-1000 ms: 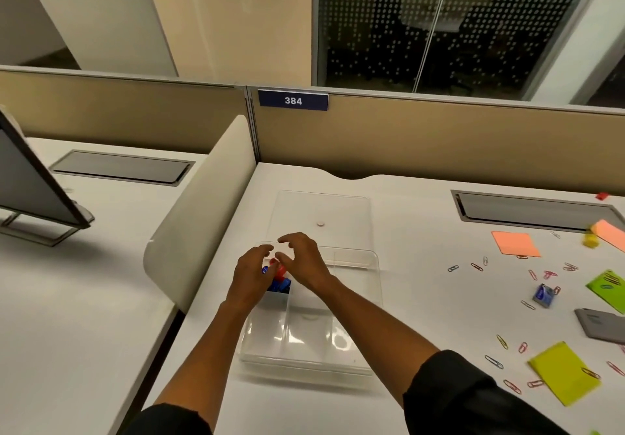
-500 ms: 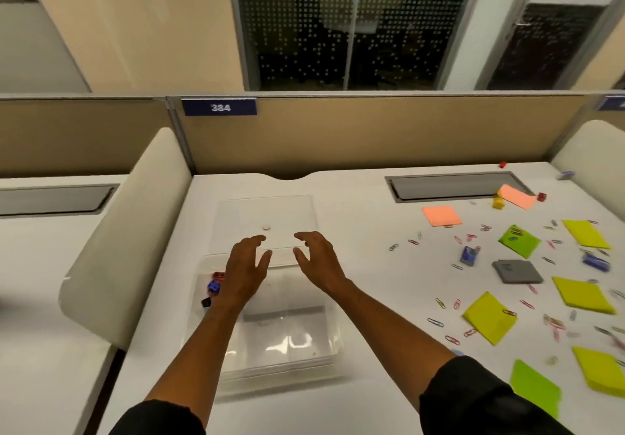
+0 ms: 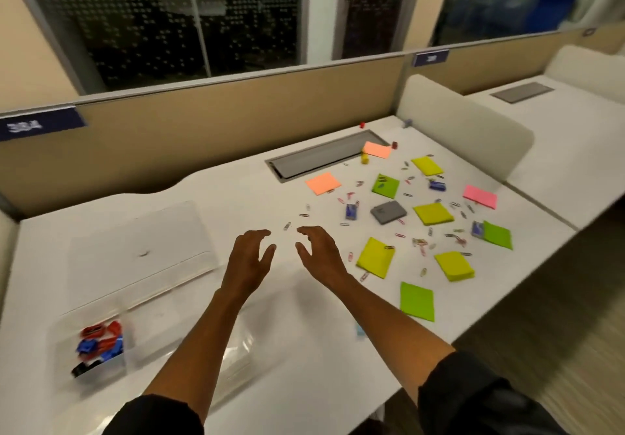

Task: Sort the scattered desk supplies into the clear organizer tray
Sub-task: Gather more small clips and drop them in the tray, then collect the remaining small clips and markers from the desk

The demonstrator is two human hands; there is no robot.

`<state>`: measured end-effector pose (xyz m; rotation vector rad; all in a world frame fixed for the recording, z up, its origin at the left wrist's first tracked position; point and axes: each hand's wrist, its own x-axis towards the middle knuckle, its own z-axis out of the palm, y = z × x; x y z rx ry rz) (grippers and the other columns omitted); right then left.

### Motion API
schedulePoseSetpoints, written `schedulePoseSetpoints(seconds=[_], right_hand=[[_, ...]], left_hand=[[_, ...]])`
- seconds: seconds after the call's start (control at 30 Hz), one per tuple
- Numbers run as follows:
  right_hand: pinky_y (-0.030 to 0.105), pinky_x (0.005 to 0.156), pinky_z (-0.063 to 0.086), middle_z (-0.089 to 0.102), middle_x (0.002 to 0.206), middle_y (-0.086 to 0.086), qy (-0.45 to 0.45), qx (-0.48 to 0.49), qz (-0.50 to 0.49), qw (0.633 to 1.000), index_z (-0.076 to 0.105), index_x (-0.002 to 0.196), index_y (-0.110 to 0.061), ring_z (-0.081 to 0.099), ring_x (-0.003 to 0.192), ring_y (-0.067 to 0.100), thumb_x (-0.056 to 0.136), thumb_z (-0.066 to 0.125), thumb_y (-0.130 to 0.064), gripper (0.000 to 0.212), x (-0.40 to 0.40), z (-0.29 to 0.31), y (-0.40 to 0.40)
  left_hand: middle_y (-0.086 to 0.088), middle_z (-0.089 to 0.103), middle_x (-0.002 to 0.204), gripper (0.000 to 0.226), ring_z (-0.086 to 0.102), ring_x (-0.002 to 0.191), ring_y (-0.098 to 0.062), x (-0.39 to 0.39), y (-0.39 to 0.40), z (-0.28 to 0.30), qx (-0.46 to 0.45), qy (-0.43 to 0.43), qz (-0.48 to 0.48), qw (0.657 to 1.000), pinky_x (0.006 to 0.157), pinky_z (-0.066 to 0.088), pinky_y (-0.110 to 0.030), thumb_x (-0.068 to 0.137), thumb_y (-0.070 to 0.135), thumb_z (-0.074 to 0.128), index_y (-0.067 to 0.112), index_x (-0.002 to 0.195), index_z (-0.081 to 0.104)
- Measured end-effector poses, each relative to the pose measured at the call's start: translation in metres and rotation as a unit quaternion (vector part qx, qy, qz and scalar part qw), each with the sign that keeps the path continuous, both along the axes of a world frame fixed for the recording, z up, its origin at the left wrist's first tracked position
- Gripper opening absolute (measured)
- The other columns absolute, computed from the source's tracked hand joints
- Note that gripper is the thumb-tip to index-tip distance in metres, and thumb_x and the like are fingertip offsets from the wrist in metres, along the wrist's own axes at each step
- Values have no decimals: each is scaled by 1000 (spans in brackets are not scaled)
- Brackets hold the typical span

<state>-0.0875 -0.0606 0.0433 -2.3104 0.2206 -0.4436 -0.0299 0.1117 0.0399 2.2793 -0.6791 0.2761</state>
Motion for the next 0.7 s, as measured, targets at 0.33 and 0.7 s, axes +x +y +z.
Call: schedulePoseSetpoints(seconds=[0.33,0.7], right_hand=[[37,99,44,55,125,8,44,0,-116,992,56,125,-14,52,115,24,91,58,-15,35,-67,-4,-95],[27,102,33,54,128,7,49,-34,-118,991,54,127,-15,46,124,23,92,56,-19,35,-118,-15,-183]], left_hand=[[-6,62,119,32,54,111,-25,-25,-81,-11,27,35,-90,995,94,39,-30,88,22,64,12,118,60],[-11,60,118,33,53,107,-29,-63,-146,-15,72,40,-105,991,90,40,-33,86,18,66,9,118,59]])
